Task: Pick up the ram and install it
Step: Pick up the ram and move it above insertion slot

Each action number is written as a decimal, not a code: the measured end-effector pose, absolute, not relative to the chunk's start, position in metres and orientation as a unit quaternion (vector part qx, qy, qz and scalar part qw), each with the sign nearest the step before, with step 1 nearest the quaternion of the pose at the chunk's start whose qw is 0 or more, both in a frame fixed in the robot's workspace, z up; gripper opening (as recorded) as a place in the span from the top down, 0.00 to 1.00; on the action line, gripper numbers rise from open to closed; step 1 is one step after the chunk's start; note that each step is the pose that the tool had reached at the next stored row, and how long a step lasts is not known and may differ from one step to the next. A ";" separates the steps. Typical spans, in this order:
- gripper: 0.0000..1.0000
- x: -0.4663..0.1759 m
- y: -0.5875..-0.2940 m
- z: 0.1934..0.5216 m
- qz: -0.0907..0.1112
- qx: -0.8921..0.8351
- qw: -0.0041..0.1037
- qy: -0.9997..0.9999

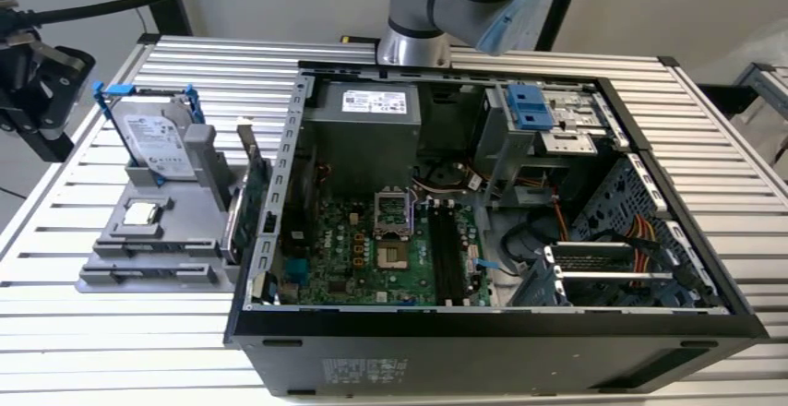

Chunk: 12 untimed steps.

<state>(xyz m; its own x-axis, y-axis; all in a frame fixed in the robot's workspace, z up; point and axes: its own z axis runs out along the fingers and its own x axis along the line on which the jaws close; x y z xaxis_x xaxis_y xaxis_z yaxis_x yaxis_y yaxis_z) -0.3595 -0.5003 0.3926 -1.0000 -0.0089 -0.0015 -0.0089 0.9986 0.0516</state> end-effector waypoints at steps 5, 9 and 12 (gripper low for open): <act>1.00 -0.360 -0.500 0.393 0.026 -0.012 0.000 1.000; 1.00 -0.360 -0.500 0.393 0.026 -0.022 0.000 0.999; 1.00 -0.360 -0.500 0.393 0.026 -0.031 0.000 0.999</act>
<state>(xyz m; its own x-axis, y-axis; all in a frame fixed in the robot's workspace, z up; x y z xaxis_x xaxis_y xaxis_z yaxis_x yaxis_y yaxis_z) -0.3595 -0.5003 0.3926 -0.9981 -0.0622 -0.0016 -0.0622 0.9967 0.0516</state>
